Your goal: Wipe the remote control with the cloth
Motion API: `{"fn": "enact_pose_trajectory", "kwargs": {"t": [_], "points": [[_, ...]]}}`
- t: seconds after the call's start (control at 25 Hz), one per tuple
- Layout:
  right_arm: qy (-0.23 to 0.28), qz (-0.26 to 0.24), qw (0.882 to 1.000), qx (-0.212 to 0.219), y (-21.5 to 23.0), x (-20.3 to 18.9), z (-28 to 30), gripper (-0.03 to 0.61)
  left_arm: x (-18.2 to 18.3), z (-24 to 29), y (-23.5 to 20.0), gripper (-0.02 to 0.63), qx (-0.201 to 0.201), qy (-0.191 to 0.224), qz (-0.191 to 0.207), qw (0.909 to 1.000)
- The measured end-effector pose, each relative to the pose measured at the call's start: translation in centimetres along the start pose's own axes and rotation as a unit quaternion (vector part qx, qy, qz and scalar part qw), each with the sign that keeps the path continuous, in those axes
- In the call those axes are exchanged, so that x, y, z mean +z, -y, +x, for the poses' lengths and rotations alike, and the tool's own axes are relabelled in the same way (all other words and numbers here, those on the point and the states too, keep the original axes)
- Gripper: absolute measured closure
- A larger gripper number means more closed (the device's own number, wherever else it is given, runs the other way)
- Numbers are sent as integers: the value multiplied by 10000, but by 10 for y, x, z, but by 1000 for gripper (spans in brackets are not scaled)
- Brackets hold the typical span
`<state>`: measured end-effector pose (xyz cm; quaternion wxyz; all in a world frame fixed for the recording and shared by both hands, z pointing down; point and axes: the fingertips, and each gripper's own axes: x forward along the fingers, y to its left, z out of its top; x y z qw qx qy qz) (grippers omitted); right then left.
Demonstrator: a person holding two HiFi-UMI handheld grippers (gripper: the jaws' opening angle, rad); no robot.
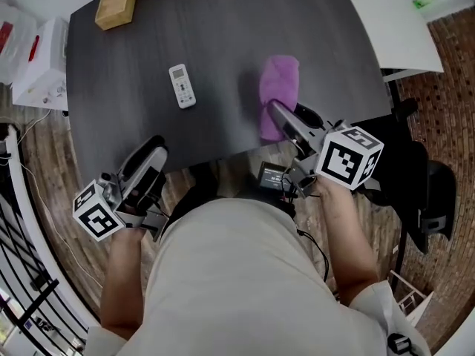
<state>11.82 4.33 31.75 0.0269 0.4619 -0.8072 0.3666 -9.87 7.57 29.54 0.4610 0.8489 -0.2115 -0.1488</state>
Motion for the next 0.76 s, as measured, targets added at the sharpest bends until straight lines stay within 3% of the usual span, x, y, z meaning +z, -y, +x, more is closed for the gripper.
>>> {"fn": "enact_pose_trajectory", "kwargs": {"t": [0.32, 0.52, 0.76], "points": [[503, -181, 9959, 727, -5, 36, -103, 494, -62, 23, 104, 466, -555, 818, 4, 9951], [524, -23, 9917, 1170, -18, 25, -136, 494, -91, 23, 147, 466, -789, 884, 167, 9928], [435, 292, 9891, 1376, -33, -3, -171, 495, -108, 14, 189, 465, -1058, 1106, 450, 9872]]}}
